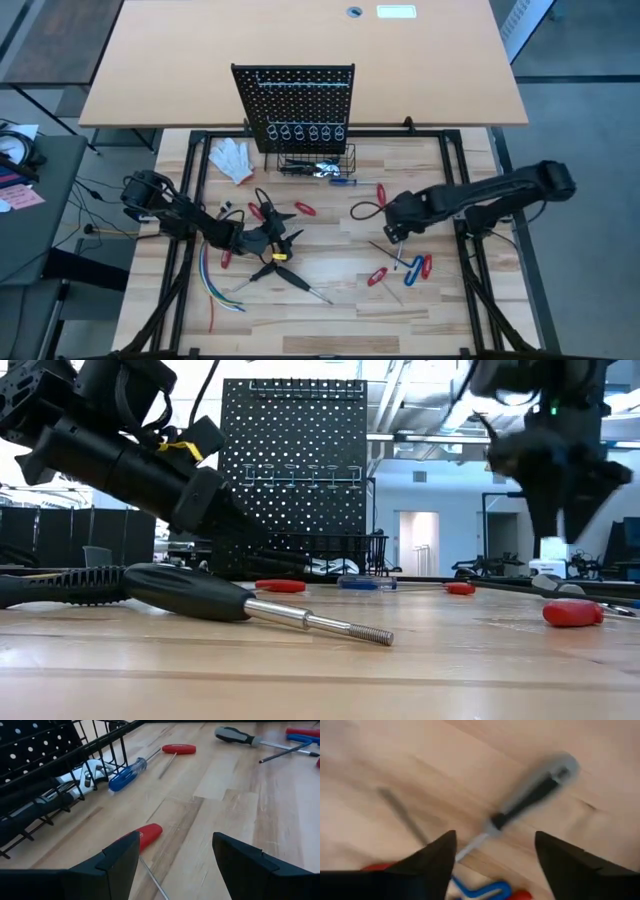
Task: Hang tools onto peg board
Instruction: Hang the gray screwdriver on the black pegboard
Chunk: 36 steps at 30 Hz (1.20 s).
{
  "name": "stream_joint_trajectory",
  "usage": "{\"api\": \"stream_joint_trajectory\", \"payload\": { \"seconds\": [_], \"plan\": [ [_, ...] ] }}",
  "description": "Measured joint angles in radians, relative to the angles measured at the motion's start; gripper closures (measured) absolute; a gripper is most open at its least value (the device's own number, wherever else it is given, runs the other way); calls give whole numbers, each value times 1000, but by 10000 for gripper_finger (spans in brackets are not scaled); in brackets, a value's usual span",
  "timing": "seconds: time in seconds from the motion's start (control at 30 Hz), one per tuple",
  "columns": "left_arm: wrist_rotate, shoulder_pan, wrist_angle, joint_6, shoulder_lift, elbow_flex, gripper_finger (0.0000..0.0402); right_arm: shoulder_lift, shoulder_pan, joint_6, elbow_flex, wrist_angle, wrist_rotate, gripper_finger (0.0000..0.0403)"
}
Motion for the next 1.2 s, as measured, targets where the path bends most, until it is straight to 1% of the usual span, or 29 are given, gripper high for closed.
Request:
{"api": "stream_joint_trajectory", "payload": {
  "seconds": [0.07,0.17,0.37,0.53,0.67,0.73,0.8,0.87,1.07,1.1,1.2],
  "plan": [
    [0,0,-4,1,-11,0,158,44,-12,18,0,-30,0,87],
    [0,0,-5,14,-33,0,158,94,-26,14,0,-28,0,79],
    [0,-11,-24,17,-64,0,158,148,-76,-53,-15,31,5,110],
    [0,-31,-24,17,-64,0,158,157,-130,-77,-98,169,6,127],
    [1,-50,-24,7,-64,0,158,155,-147,-89,-140,251,6,142],
    [1,-56,-23,0,-64,0,158,154,-146,-101,-144,275,8,159],
    [1,-61,-24,-12,-64,0,158,159,-136,-81,-145,297,29,185],
    [1,-65,-23,-22,-64,0,158,160,-129,-46,-145,311,55,217],
    [1,-83,-23,-53,-64,0,158,158,-123,-45,-154,341,85,321],
    [1,-85,-23,-57,-64,0,158,159,-109,-45,-155,352,102,330],
    [1,-92,-24,-58,-64,3,158,158,-62,-45,-159,434,177,330]
  ]
}}
